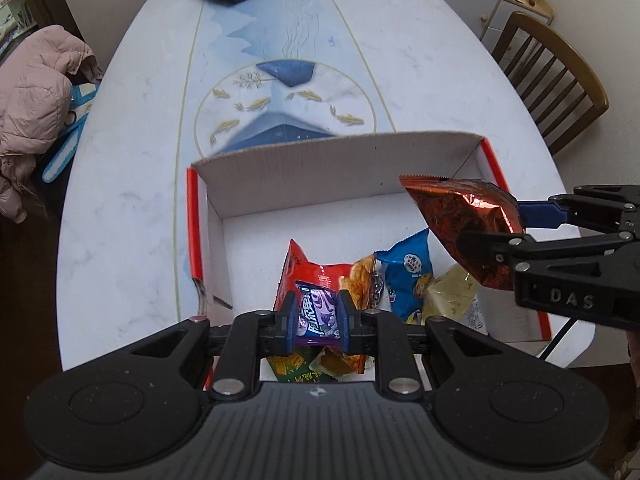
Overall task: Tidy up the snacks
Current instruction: 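Drop both held snacks into the box by opening both tools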
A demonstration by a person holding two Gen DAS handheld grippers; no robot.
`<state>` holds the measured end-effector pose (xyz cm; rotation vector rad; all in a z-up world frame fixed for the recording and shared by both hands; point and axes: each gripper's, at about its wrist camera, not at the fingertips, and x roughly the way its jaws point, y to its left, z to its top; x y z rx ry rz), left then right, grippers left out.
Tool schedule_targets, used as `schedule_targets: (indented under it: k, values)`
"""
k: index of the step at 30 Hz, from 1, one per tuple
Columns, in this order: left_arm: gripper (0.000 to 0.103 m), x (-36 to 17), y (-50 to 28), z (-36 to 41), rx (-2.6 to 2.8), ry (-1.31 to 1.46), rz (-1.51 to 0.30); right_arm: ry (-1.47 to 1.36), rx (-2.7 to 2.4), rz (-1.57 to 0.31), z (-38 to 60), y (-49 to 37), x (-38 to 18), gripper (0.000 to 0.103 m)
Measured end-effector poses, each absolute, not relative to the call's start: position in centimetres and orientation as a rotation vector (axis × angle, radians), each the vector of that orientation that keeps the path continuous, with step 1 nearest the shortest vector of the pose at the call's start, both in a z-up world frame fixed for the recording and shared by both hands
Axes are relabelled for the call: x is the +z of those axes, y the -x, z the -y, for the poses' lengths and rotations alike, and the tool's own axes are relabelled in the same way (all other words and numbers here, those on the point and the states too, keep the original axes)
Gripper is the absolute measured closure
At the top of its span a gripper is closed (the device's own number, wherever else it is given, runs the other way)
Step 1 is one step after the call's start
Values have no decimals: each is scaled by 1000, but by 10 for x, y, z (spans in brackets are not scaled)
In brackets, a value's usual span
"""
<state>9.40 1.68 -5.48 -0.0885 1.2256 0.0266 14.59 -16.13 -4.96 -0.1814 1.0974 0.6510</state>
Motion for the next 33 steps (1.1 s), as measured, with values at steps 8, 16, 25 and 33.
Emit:
schedule_targets:
  k: [8, 16, 25, 33]
  values:
    - [83, -80, -94, -10, 22, 70, -1229, 248, 620, -1093, 156, -137, -79, 58]
    - [83, -99, -89, -12, 22, 94, -1249, 280, 623, -1082, 153, -124, -89, 58]
    - [83, -100, -80, -13, 16, 103, -1209, 313, 620, -1035, 150, -114, -89, 54]
    - [76, -94, -70, -14, 11, 104, -1167, 260, 622, -1000, 157, -111, -77, 19]
